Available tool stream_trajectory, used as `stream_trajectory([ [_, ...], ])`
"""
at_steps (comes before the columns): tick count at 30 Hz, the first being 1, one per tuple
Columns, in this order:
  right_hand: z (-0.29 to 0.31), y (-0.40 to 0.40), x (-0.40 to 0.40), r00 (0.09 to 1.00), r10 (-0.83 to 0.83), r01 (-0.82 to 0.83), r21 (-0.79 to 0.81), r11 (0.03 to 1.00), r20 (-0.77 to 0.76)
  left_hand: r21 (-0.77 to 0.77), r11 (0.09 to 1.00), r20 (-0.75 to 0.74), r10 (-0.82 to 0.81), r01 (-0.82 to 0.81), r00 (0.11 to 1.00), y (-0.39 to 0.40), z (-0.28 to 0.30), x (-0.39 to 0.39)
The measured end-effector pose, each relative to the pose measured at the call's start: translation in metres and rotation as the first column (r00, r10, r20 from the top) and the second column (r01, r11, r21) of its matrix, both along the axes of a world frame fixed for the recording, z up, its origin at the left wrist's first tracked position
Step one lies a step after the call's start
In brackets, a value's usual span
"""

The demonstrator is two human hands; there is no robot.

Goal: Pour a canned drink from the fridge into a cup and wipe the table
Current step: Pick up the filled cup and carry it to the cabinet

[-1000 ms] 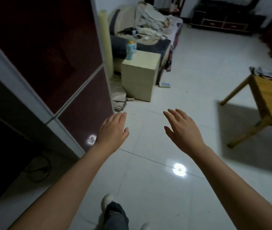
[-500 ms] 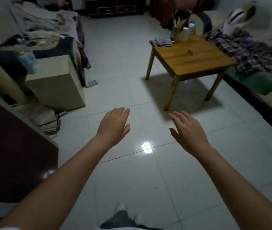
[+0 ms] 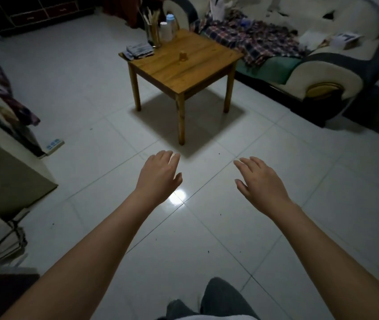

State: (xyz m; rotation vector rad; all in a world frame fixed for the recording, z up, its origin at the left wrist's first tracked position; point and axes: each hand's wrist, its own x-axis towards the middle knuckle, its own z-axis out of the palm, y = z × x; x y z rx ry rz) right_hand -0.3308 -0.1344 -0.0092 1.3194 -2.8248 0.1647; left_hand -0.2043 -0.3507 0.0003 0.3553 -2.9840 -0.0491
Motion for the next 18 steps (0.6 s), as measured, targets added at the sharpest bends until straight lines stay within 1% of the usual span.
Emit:
stream_trajectory([
  [6,-0.006,0.001,-0.032,0.99,-0.126,0.126,0.012,0.992,0.062,0.04,0.998,0.012,-0.039,0.038,0.999,-0.008,-0.012,-0.053],
  [9,-0.01,-0.001,-0.062,0.984,-0.154,0.153,0.021,0.988,0.084,0.064,0.997,0.016,-0.046,0.045,0.999,-0.012,-0.018,-0.09],
  [14,-0.011,-0.007,-0.142,0.983,-0.151,0.148,0.029,0.989,0.105,0.052,0.993,0.031,-0.103,0.102,0.994,-0.019,-0.025,-0.172],
  [18,-0.002,-0.012,-0.216,0.983,-0.15,0.148,0.023,0.989,0.11,0.038,0.997,0.024,-0.071,0.07,0.997,-0.025,-0.016,-0.246],
])
